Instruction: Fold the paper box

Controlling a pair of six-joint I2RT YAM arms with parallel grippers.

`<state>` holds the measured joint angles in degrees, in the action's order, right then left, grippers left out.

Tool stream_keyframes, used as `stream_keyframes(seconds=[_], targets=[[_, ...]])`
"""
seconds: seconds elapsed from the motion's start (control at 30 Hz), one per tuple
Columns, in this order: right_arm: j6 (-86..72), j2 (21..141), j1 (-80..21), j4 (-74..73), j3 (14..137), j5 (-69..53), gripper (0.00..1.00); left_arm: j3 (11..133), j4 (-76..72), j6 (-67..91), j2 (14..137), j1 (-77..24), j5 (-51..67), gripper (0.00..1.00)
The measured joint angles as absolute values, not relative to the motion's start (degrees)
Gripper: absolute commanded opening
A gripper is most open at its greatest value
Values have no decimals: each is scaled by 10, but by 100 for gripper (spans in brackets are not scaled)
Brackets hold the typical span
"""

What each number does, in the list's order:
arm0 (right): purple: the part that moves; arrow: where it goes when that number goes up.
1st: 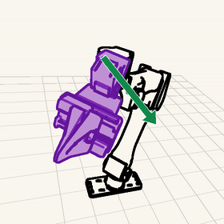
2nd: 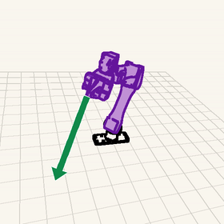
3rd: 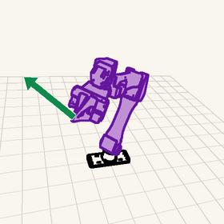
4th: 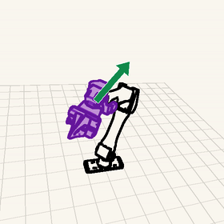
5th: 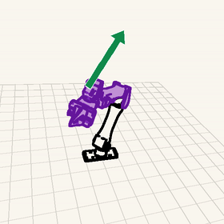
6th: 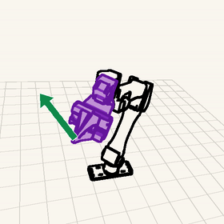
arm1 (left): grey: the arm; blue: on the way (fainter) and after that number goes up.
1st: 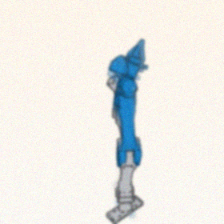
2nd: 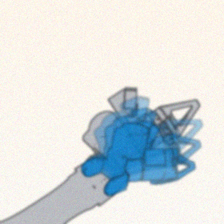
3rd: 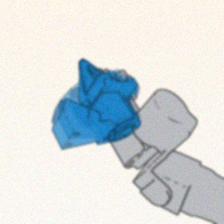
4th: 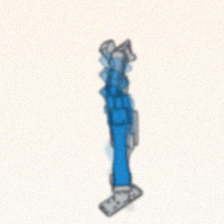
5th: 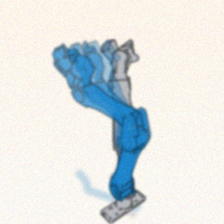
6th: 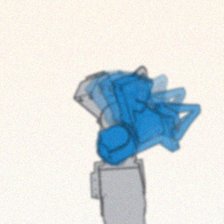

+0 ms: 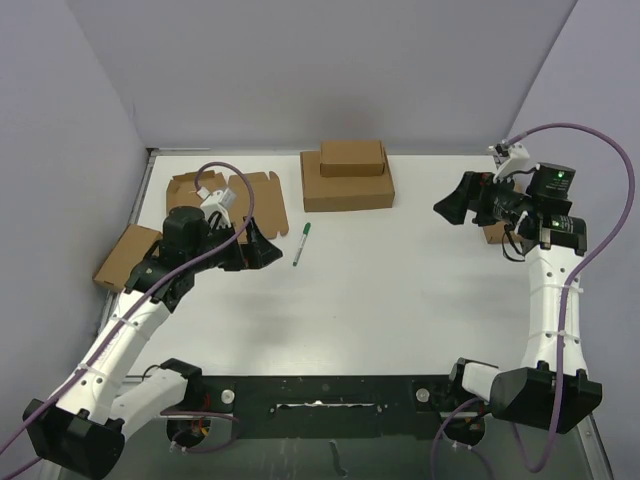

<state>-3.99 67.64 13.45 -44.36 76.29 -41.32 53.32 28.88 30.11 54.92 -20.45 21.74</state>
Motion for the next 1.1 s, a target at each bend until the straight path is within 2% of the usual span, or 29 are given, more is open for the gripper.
stream_keyframes(seconds=[0.6, 0.93, 1.1], targets=[[-53, 660, 138, -396, 752, -425, 98, 482, 195, 346, 530, -210, 234, 98], [25, 658, 106, -358, 689, -572, 98, 470, 162, 359, 550, -211, 241, 98], [12, 667, 104, -267, 599, -655, 98, 467, 162, 346, 578, -211, 232, 98]])
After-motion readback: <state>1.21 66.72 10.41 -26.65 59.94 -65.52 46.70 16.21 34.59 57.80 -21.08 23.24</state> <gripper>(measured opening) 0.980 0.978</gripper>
